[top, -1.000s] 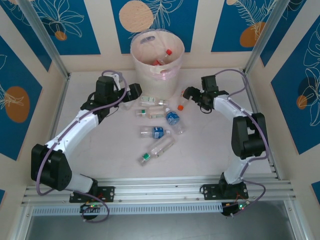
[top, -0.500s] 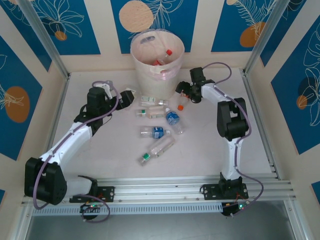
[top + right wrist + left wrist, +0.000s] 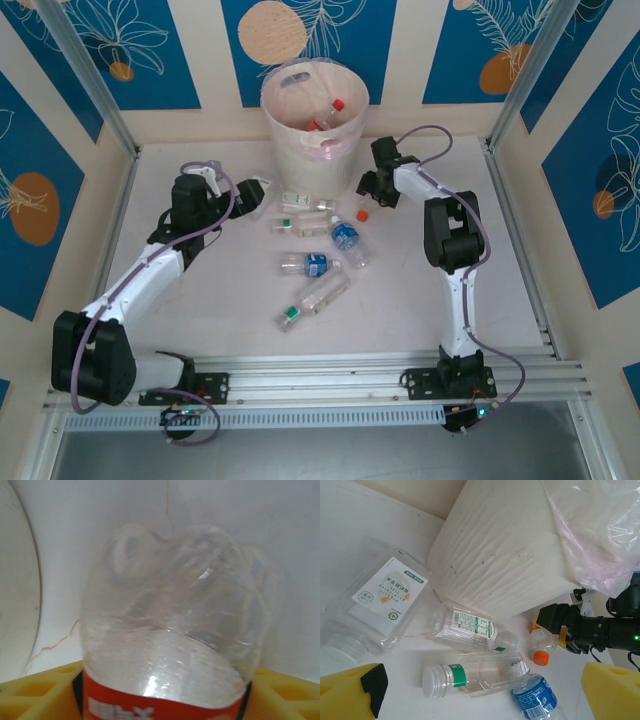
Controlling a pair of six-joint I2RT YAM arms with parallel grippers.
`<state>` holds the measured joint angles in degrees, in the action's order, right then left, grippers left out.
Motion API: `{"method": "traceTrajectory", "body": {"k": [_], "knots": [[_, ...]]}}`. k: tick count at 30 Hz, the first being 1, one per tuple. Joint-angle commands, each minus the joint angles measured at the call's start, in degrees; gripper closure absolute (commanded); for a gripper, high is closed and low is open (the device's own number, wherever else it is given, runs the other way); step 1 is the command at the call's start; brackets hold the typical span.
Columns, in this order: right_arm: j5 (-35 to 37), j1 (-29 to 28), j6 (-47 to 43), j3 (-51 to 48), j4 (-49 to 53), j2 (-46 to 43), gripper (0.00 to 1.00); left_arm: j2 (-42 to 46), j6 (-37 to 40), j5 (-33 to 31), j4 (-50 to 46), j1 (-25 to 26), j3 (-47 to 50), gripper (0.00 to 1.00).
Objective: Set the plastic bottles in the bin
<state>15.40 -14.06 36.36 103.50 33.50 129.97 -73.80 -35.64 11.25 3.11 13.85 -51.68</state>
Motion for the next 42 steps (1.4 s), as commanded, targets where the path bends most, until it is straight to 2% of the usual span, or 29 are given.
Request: {"method": "traceTrajectory", "body": {"k": [1,6,11,13,19,23,28,35,42], "knots": [[1.37,-0.22,-0.81,1.61,1.66,0.9,0.34,-0.46,-0.14,2.0,2.74,-1.01,0.93,0.0],[0.67,0.07,-1.63,0.44,0.1,-0.1,0.42,-0.18,-0.52,1.14,2.68,-1.26,1.48,0.0],[1.0,0.0,-2.56,-4.94,-4.43,-5.29,0.53,0.4,-0.68,0.17,2.84,-1.43,1.93,0.0],[2.05,0.0,-2.73,-7.85,-6.37,-7.92,0.54,0.43,-0.83,-0.69,2.77,-1.62,2.07,0.0],[2.59,0.12,-3.51,-16.43,-10.38,-18.14,0.57,-1.13,-0.79,2.46,3.77,-1.81,1.7,0.0],[1.57,0.02,-3.75,-23.14,-15.33,-26.66,0.59,-1.8,-1.7,3.25,3.74,-1.85,1.41,0.0],[-0.03,-0.23,-3.71,-27.03,-19.55,-35.17,0.6,-1.96,-0.97,3.43,3.22,-2.0,1.03,0.0],[-7.45,-1.81,-4.19,-28.07,-27.29,-44.17,0.58,-2.97,-0.57,4.21,3.62,-2.14,0.79,0.0],[-19.43,-3.95,-3.04,-19.68,-33.78,-42.33,0.58,-6.32,-0.66,10.27,5.54,-2.23,-1.34,0.0]]}}
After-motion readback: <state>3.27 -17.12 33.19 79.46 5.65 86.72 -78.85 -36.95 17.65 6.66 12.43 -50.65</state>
